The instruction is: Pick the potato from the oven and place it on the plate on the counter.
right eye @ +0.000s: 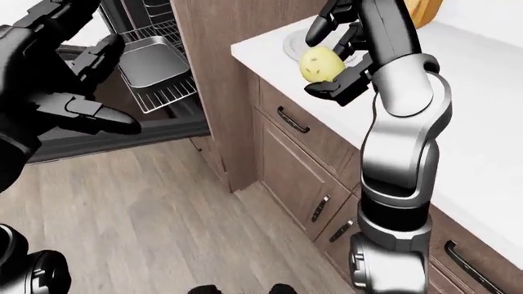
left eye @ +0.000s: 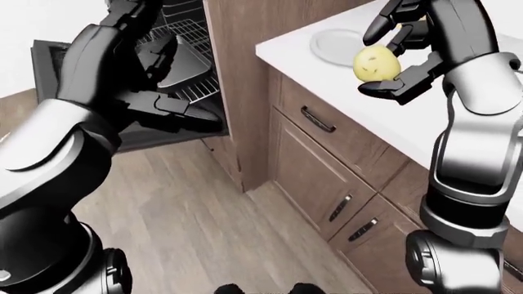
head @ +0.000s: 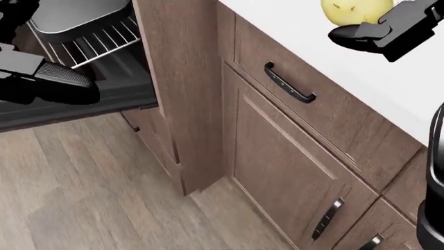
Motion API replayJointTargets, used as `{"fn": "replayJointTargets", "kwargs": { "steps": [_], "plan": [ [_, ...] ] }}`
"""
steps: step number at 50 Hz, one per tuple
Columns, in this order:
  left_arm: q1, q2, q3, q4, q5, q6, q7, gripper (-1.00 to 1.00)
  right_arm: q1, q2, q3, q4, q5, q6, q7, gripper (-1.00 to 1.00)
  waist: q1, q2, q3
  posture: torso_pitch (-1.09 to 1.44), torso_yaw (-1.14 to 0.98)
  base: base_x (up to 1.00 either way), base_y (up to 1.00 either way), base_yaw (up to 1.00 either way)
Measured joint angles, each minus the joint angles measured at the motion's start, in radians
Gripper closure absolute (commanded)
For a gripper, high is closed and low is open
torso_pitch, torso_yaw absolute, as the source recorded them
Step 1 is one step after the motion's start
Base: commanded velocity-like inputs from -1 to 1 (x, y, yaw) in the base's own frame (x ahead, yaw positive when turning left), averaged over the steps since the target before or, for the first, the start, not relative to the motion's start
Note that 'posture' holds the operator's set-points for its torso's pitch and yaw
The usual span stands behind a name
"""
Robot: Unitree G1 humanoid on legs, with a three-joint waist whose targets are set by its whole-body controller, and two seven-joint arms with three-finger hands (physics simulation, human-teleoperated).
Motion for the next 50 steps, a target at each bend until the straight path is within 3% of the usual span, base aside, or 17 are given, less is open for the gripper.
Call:
{"fn": "replayJointTargets", "kwargs": {
  "steps": [3,8,11,13,16,23,25,27,28,30,32,34,36,39,46,48,50],
  "plan": [
    [0.006,0.006,-0.004,0.009,-0.017,-0.001,-0.002,-1.00,0.000,0.002,-0.005,0.017,-0.011,0.006,-0.002,1.00,-0.007,0.017,-0.005,1.10,0.00,0.43,-0.05,0.00],
    [0.004,0.026,0.017,0.016,-0.025,-0.027,0.007,-1.00,-0.004,0.012,0.000,0.005,-0.021,-0.012,-0.008,1.00,-0.029,0.082,-0.005,1.10,0.00,0.44,-0.01,0.00],
    [-0.002,0.037,0.022,0.013,-0.035,-0.037,0.016,-1.00,-0.013,0.016,0.006,0.008,-0.027,-0.021,-0.007,1.00,-0.031,0.134,-0.016,1.10,0.00,0.44,0.01,0.00],
    [0.012,0.035,0.029,0.017,-0.040,-0.037,0.025,-1.00,0.004,0.031,0.019,0.009,-0.028,-0.026,-0.005,1.00,-0.017,0.119,0.001,1.10,0.00,0.44,0.01,0.00],
    [0.013,0.041,0.023,0.034,-0.049,-0.018,0.039,-1.00,0.013,0.038,0.036,0.033,-0.022,-0.021,0.009,1.00,-0.005,0.097,-0.009,1.10,0.00,0.44,0.01,0.00],
    [0.015,0.048,0.017,0.021,-0.061,-0.044,0.050,-1.00,0.000,0.026,0.004,-0.005,-0.029,-0.032,-0.009,1.00,0.031,0.010,-0.014,1.10,0.00,0.43,0.00,0.00],
    [0.006,0.049,0.014,0.024,-0.062,-0.045,0.052,-1.00,0.001,0.025,0.002,-0.006,-0.029,-0.036,-0.015,1.00,0.033,-0.026,-0.024,1.10,0.00,0.28,0.00,0.00],
    [0.020,0.037,0.001,0.023,-0.063,-0.052,0.049,-1.00,0.013,0.023,-0.003,0.010,-0.027,-0.035,-0.018,1.00,0.013,-0.024,0.002,1.10,0.00,0.20,0.00,0.00],
    [0.028,0.034,-0.012,0.026,-0.065,-0.051,0.044,-1.00,0.023,0.020,-0.007,0.019,-0.027,-0.030,-0.017,1.00,0.009,-0.030,-0.003,1.10,0.00,0.09,0.00,0.00],
    [0.034,0.035,-0.021,0.034,-0.068,-0.044,0.035,-1.00,0.024,0.019,-0.011,0.036,-0.028,-0.018,-0.017,0.99,-0.002,-0.024,-0.018,1.10,0.00,0.00,0.00,0.00],
    [0.037,0.039,-0.010,0.033,-0.064,-0.046,0.031,-1.00,0.017,0.018,-0.007,0.034,-0.027,-0.018,-0.018,0.99,-0.017,-0.003,-0.020,1.10,0.00,0.00,0.00,0.00],
    [0.040,0.042,0.003,0.025,-0.058,-0.055,0.030,-1.00,0.012,0.016,-0.005,0.023,-0.025,-0.024,-0.019,0.99,-0.031,0.025,-0.021,1.10,0.00,0.00,0.00,0.00],
    [0.039,0.045,0.011,0.017,-0.053,-0.063,0.030,-1.00,0.000,0.013,-0.005,0.021,-0.024,-0.029,-0.018,0.99,-0.031,0.066,-0.040,1.10,0.00,0.00,0.00,0.00],
    [0.048,0.043,0.018,0.014,-0.050,-0.067,0.032,-1.00,0.002,0.017,0.001,0.018,-0.024,-0.031,-0.016,0.99,-0.021,0.056,-0.022,1.10,0.00,0.00,0.00,0.00],
    [0.047,0.048,0.019,0.016,-0.039,-0.044,0.035,-1.00,-0.019,0.018,0.012,0.026,-0.020,-0.022,-0.002,1.00,-0.014,0.053,-0.022,1.10,0.00,0.00,-0.01,0.00],
    [0.052,0.047,0.018,0.016,-0.034,-0.053,0.033,-1.00,-0.021,0.019,0.009,0.023,-0.021,-0.020,-0.003,1.00,-0.009,0.067,-0.007,1.10,0.00,0.00,-0.16,0.00],
    [0.065,0.047,0.020,0.020,-0.026,-0.057,0.030,-1.00,-0.018,0.024,0.014,0.024,-0.019,-0.021,-0.004,1.00,-0.007,0.092,-0.024,1.10,0.00,0.00,-0.17,0.00]
  ]
}}
